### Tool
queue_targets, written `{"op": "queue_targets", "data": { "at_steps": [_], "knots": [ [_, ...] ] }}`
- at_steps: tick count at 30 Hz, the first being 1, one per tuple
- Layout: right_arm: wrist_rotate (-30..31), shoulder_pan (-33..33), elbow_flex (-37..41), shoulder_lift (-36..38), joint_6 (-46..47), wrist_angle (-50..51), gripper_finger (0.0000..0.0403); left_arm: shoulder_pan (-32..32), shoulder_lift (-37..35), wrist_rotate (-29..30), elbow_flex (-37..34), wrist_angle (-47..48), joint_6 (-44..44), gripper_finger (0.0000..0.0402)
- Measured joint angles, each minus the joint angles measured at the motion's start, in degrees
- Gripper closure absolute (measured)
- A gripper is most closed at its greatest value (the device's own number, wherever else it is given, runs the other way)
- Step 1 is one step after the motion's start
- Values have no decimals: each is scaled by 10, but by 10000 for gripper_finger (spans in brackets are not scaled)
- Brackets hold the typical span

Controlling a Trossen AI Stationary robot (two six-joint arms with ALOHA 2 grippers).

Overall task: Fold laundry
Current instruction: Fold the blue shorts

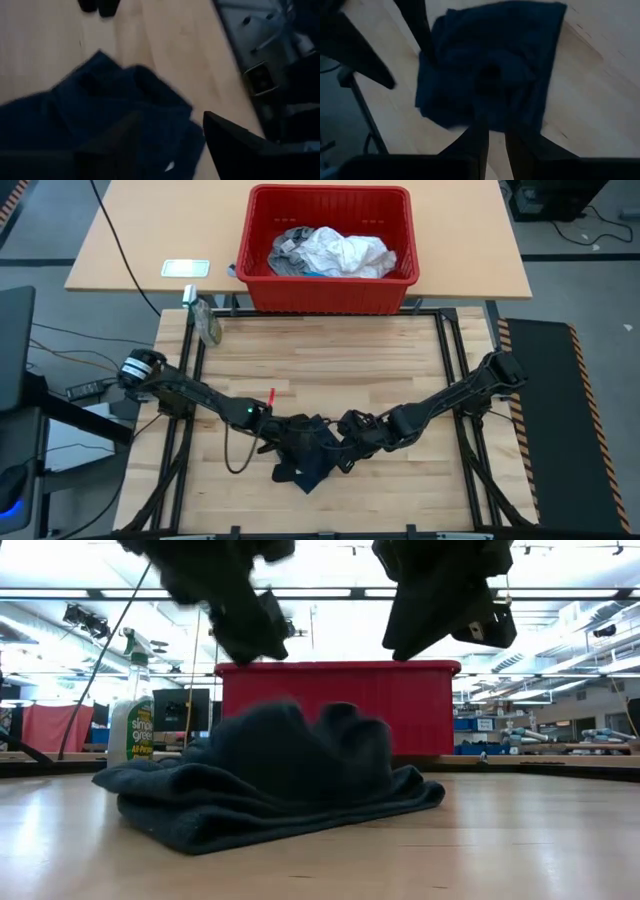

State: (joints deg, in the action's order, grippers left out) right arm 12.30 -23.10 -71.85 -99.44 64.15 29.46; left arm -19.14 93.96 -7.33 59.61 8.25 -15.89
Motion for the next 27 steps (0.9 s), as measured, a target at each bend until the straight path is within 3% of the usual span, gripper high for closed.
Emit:
{"op": "queue_targets", "data": {
  "at_steps": [7,14,21,24,27],
  "knots": [
    [84,24,0,-6,-30,-36,332,7,-17,22,0,56,-42,167],
    [12,70,0,-57,-77,-104,332,3,37,37,0,61,-45,204],
    [-56,47,1,-120,-29,-119,332,-4,40,33,-1,72,-75,225],
    [-49,21,0,-114,-9,-147,334,-8,36,31,0,73,-94,225],
    [14,-5,0,-93,-17,-128,333,-16,33,30,0,71,-96,225]
  ]
}}
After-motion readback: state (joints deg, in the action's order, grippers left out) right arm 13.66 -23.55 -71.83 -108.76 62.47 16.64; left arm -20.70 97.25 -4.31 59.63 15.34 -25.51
